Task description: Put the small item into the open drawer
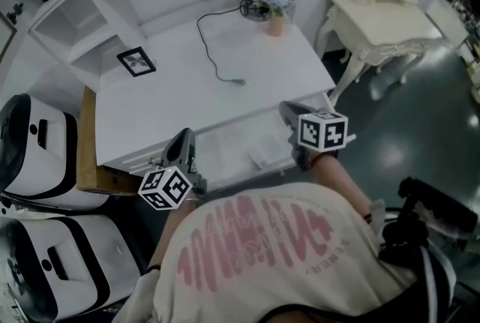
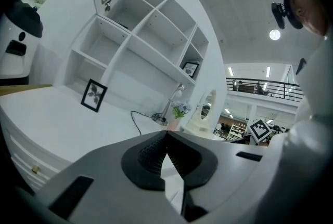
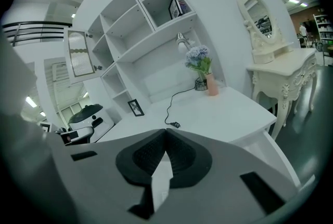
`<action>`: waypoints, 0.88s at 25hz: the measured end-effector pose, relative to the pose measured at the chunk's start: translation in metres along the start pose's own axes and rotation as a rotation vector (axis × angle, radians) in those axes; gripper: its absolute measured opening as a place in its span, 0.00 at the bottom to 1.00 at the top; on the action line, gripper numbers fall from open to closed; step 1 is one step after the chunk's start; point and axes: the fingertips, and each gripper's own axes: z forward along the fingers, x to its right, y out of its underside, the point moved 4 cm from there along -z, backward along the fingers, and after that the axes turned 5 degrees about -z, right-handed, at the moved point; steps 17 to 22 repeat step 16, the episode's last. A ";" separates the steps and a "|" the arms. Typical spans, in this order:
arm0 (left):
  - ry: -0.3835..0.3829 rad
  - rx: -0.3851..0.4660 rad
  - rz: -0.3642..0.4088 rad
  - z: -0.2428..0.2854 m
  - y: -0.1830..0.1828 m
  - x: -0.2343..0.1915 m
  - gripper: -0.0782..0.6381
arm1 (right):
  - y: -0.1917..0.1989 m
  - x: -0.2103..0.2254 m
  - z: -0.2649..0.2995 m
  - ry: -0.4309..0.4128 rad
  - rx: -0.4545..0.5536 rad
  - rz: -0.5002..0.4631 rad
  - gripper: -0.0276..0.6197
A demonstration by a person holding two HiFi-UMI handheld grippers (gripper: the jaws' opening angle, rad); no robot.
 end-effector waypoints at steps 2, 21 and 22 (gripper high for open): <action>-0.001 -0.004 0.001 0.000 0.001 0.002 0.15 | 0.002 0.002 -0.001 -0.002 -0.002 0.013 0.08; -0.017 0.000 -0.011 0.018 0.010 0.028 0.15 | -0.003 0.026 -0.011 -0.037 -0.007 0.013 0.07; -0.017 0.000 -0.011 0.018 0.010 0.028 0.15 | -0.003 0.026 -0.011 -0.037 -0.007 0.013 0.07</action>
